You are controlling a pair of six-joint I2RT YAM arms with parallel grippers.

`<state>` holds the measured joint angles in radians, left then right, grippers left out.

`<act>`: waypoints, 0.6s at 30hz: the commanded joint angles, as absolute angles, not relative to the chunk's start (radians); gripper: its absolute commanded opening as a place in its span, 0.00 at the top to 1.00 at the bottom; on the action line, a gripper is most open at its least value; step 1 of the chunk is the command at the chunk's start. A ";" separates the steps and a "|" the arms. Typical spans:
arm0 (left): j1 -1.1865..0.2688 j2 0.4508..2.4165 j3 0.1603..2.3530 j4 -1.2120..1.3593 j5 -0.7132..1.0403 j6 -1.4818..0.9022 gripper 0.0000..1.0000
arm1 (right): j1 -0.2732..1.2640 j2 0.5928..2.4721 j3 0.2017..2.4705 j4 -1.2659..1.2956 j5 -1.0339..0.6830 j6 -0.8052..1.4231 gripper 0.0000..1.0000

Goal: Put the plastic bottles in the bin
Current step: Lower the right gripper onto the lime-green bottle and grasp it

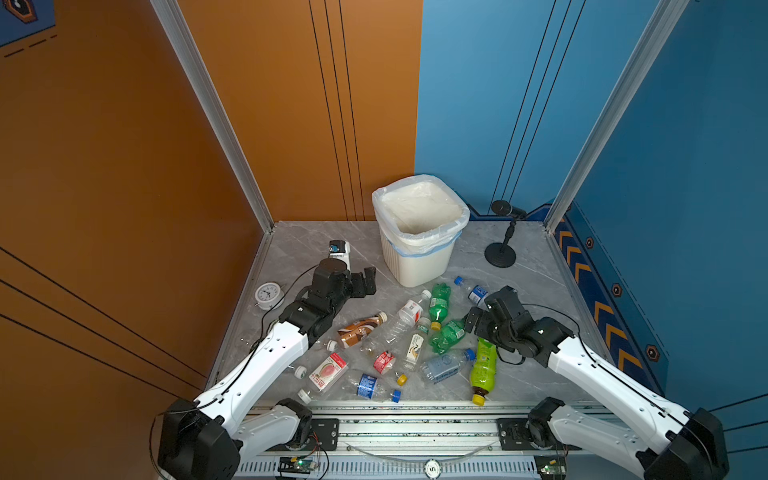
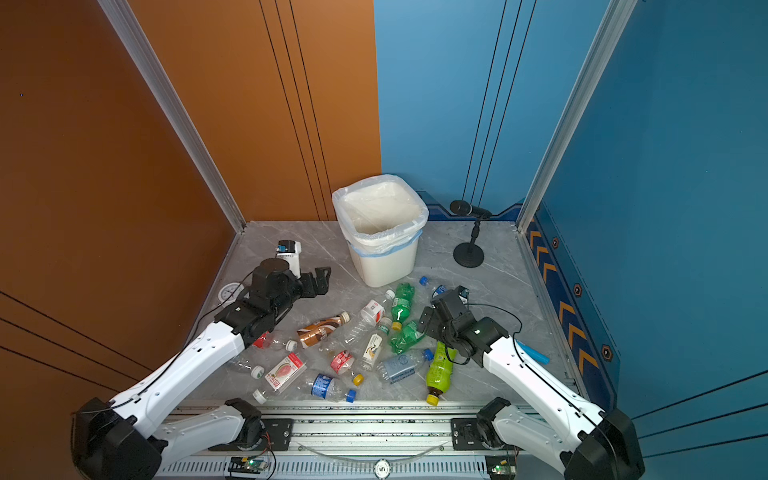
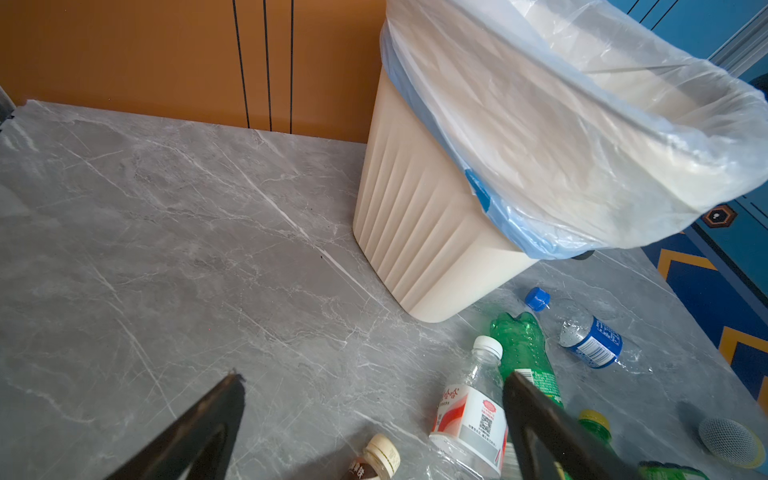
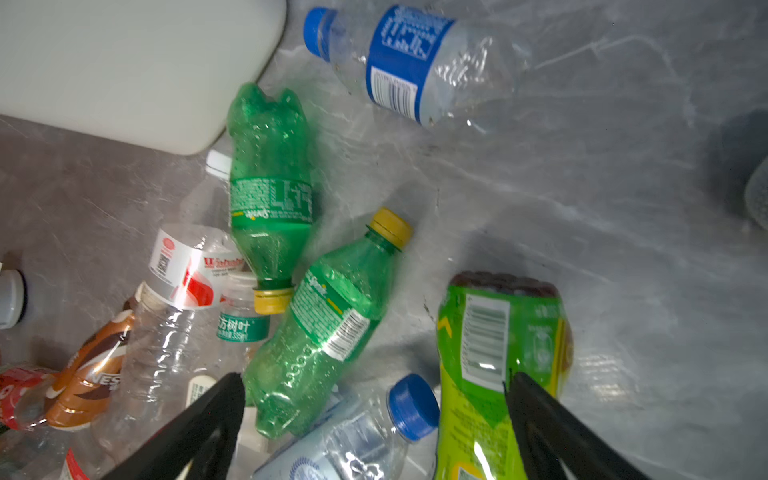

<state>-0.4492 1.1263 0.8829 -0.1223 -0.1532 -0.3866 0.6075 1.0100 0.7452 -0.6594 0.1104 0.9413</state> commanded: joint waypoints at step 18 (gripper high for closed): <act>-0.397 1.104 0.833 -0.112 -0.106 -0.411 0.02 | 0.809 1.021 0.571 -0.694 0.234 1.172 0.03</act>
<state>-0.4057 1.1240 0.8463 -0.1158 -0.1265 -0.3996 0.8043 1.0069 0.5961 -0.7368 0.1886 1.1400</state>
